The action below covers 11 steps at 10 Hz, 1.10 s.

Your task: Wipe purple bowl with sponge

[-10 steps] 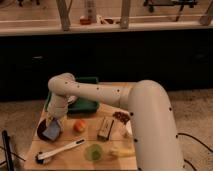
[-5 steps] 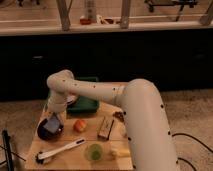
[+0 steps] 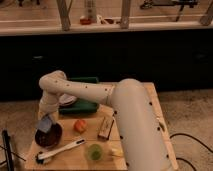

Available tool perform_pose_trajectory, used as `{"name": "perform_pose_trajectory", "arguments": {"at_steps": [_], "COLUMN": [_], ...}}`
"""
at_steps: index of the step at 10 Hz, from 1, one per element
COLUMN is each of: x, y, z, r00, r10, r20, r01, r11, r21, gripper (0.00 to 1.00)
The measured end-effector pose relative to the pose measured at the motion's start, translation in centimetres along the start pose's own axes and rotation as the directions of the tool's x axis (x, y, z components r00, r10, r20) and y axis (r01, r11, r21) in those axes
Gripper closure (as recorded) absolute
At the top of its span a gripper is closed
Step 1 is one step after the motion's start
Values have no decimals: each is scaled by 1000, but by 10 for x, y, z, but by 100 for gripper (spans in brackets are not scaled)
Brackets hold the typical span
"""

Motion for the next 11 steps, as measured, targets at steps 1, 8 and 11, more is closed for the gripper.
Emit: {"name": "perform_pose_trajectory", "arguments": {"at_steps": [1,8,11], "x": [-7,-54,-65], "y": [-6,7,25], "z": [1,4,10], "r00": [1000,995,992], "r10": [-21,-62,-36], "r20": [2,71,121], "r01": [21,63,38], "r11": [1000,998,999], "r21": [2,-3,-17], "gripper": [100,100,100]}}
